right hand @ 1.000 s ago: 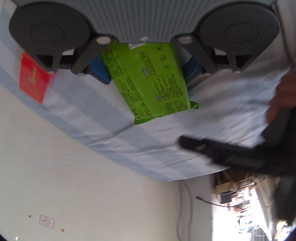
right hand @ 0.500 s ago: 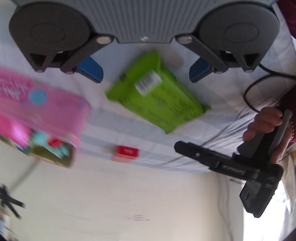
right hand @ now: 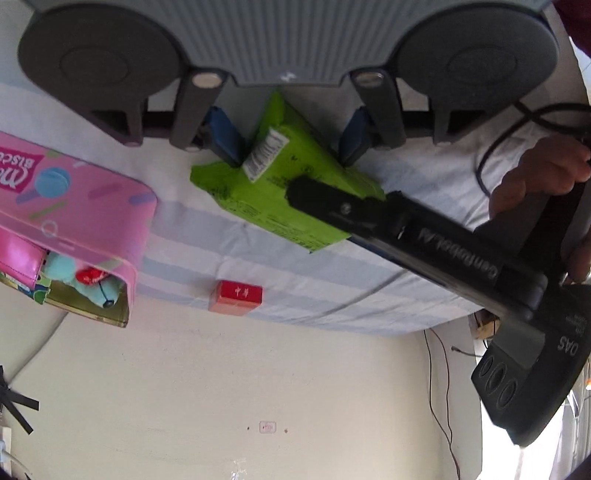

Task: Organize objects
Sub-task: 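Carry the wet-wipes pack into the pink tin and open the left gripper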

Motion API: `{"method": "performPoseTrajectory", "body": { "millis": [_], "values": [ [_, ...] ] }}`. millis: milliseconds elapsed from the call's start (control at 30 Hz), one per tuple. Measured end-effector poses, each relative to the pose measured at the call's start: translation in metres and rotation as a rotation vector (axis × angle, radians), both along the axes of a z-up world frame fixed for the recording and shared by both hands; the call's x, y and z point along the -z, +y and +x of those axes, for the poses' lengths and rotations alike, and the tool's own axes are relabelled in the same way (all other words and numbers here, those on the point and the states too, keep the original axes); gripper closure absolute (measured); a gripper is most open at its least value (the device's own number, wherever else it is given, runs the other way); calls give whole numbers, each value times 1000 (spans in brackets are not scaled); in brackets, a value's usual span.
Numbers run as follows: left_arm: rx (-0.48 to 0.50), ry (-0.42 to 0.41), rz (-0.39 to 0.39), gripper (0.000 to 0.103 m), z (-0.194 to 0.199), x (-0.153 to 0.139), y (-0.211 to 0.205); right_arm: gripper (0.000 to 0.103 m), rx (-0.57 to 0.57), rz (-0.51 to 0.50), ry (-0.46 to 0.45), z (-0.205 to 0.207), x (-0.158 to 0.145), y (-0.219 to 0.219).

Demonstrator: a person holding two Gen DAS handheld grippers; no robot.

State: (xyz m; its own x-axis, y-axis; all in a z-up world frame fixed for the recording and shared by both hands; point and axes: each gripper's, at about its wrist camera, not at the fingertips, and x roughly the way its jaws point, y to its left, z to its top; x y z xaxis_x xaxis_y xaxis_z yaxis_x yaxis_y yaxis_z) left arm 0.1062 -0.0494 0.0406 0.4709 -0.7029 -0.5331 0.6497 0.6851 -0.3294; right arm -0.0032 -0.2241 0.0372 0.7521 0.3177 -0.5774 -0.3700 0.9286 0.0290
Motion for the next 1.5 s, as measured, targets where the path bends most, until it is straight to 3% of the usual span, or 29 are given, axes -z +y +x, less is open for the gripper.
{"method": "performPoseTrajectory", "body": {
  "millis": [133,267,400,600,700,933,1100,1500],
  "values": [
    [47,-95,-66,29,2,-45,-29,46,57,54,-102,-6,-29,-25],
    [91,-144,-55,29,13,-63,-77,46,127,60,-145,3,-53,-58],
    [84,-117,-29,29,35,-58,-120,46,176,59,-132,16,-69,-95],
    [91,6,17,29,64,-32,-164,46,228,-62,-125,49,-65,-135],
    [85,-1,33,28,62,-23,-173,37,298,-89,-118,64,-55,-158],
    [84,-13,69,28,60,-17,-176,24,320,36,-143,43,-42,-180],
    [56,-2,67,28,60,-17,-174,24,365,139,-185,29,-44,-189],
    [-46,-195,179,28,13,-32,-146,24,512,383,-173,-1,-42,-203]
  ]
}}
